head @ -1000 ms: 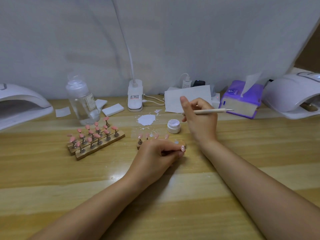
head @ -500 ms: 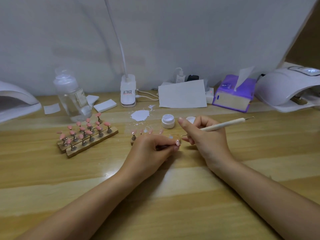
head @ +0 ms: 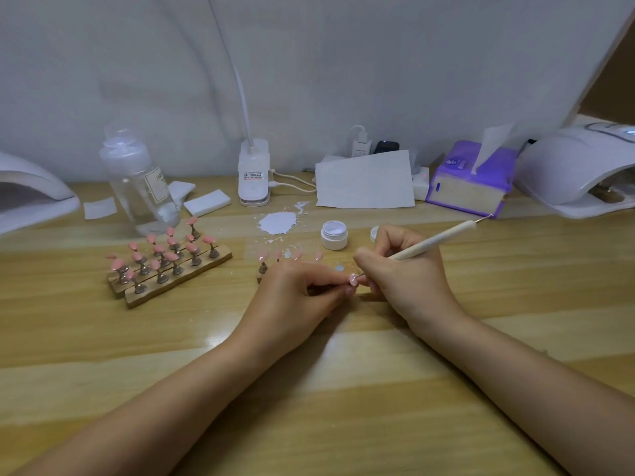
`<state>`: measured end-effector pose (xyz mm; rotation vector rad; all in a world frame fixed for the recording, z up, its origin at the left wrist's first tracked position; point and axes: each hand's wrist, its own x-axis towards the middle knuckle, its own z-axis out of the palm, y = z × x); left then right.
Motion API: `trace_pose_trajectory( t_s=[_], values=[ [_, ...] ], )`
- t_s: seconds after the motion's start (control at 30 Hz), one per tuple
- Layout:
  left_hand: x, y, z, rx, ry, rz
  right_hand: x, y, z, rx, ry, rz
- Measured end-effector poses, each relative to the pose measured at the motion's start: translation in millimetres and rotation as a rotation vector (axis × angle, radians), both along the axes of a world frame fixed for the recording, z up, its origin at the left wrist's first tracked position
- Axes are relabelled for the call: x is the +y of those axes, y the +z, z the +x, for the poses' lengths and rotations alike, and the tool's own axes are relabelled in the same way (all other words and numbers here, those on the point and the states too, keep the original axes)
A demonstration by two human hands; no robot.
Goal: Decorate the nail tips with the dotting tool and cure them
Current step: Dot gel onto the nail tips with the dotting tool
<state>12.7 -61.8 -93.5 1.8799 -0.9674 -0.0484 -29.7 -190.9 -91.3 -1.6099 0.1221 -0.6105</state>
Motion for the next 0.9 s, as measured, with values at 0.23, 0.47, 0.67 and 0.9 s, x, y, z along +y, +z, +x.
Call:
trace_pose_trajectory(
  t_s=[0.23,0.47,0.67,0.9],
  values=[
    [0.8,-0.2,0.4,0.018,0.021,0.004,1.2,1.6,-0.6,0.005,0.01,0.017],
    [1.5,0.3,0.1,0.021,0.029,0.022,0.7,0.9,-0.1,0.011,0.019,0.038],
    [1.0,2.4,-2.0,0.021,0.018,0.019,1.7,2.0,-0.3,0.014,0.017,0.038],
    [-0.1,1.5,-1.1,-0.014,0.004,0.017,2.2,3.1,-1.1,0.01,0.036,0.052]
  ],
)
